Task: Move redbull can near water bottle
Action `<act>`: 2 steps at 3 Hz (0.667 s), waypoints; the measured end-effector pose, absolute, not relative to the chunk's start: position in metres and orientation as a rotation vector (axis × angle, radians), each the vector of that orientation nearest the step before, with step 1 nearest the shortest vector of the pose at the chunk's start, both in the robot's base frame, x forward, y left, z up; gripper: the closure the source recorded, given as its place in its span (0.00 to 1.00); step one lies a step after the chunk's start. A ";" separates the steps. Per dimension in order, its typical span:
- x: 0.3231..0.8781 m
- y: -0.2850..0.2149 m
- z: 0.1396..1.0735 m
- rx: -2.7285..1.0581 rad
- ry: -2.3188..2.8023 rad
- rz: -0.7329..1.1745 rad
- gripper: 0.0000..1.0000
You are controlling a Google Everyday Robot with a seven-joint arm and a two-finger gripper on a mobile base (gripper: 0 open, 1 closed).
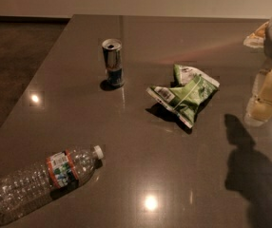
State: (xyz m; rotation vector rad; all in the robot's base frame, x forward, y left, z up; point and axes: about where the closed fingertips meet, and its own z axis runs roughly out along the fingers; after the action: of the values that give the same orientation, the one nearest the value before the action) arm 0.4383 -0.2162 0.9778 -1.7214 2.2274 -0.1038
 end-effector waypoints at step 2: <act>0.459 -0.214 0.978 -1.614 2.254 -0.051 0.00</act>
Offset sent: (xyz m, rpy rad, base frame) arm 0.0541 0.0043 -0.0019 0.1750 -0.0023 -0.1689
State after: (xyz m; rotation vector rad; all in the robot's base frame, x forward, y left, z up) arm 0.4586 -0.2137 0.9783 -1.6144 2.2539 -0.0511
